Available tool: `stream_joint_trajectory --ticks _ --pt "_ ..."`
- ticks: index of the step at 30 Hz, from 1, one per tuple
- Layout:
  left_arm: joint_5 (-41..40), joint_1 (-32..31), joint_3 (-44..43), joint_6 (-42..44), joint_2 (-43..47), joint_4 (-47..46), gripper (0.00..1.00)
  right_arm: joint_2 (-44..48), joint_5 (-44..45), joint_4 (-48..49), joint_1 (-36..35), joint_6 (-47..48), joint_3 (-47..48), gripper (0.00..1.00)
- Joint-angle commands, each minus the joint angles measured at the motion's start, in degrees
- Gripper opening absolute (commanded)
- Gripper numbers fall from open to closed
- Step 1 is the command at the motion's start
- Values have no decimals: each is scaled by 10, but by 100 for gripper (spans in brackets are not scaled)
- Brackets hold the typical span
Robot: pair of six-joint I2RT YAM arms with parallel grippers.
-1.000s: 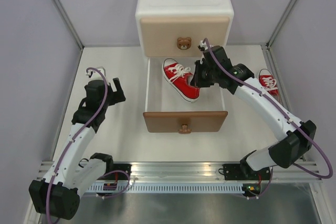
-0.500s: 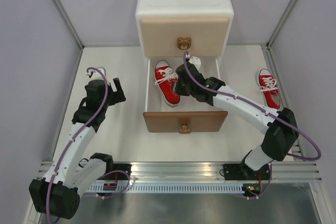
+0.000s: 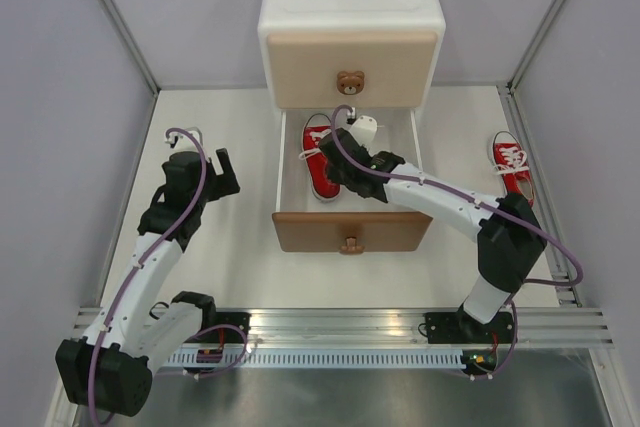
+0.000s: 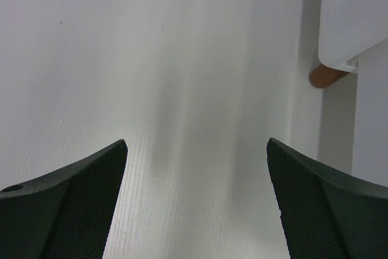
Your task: Place and organize the shoes in the shoe cabinet
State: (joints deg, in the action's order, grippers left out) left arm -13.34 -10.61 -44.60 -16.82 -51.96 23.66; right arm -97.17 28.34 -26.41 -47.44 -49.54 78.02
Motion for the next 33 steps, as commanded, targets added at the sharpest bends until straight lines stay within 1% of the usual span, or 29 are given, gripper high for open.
stream_joint_trajectory --ticks 1,3,4,6,7,8,11,12,15,16,18,19,21,22,24,30,33 --pt "6 2 0 6 -2 -13 98 -12 32 64 -3 -20 36 2" --pt "5 2 0 5 -1 -12 98 -21 32 64 -4 -21 38 4" --pt "5 2 0 6 -2 -12 98 -24 30 64 -3 -22 38 10" --pt "4 2 -1 5 -3 -12 98 -29 26 61 -3 -24 39 17" --pt "5 2 -1 6 -4 -13 98 -29 24 60 -3 -24 39 24" --pt "5 2 0 6 -4 -12 98 -29 23 55 -3 -22 40 26" --pt "5 2 -1 6 -5 -13 98 -19 19 44 -4 -17 41 31" --pt "5 2 -2 6 -6 -12 98 -9 17 42 -3 -14 37 36" --pt "6 2 -1 6 -7 -13 98 14 9 41 -4 0 30 45" --pt "6 2 -1 5 -8 -12 98 19 7 40 -4 3 28 51" --pt "6 2 -2 5 -8 -13 98 34 -4 37 -4 15 30 55" --pt "6 2 -1 6 -8 -13 98 40 -9 36 -3 20 31 59" --pt "6 2 -2 6 -8 -12 98 54 -14 27 -5 30 37 62" --pt "6 2 -1 6 -8 -12 98 58 -14 18 -4 40 40 65" --pt "5 2 -2 5 -7 -13 98 75 -14 12 -5 52 47 66" --pt "4 2 -1 6 -4 -13 98 124 -36 -24 -5 126 85 76" --pt "3 2 0 6 -2 -12 98 145 -46 -54 -4 167 115 84"
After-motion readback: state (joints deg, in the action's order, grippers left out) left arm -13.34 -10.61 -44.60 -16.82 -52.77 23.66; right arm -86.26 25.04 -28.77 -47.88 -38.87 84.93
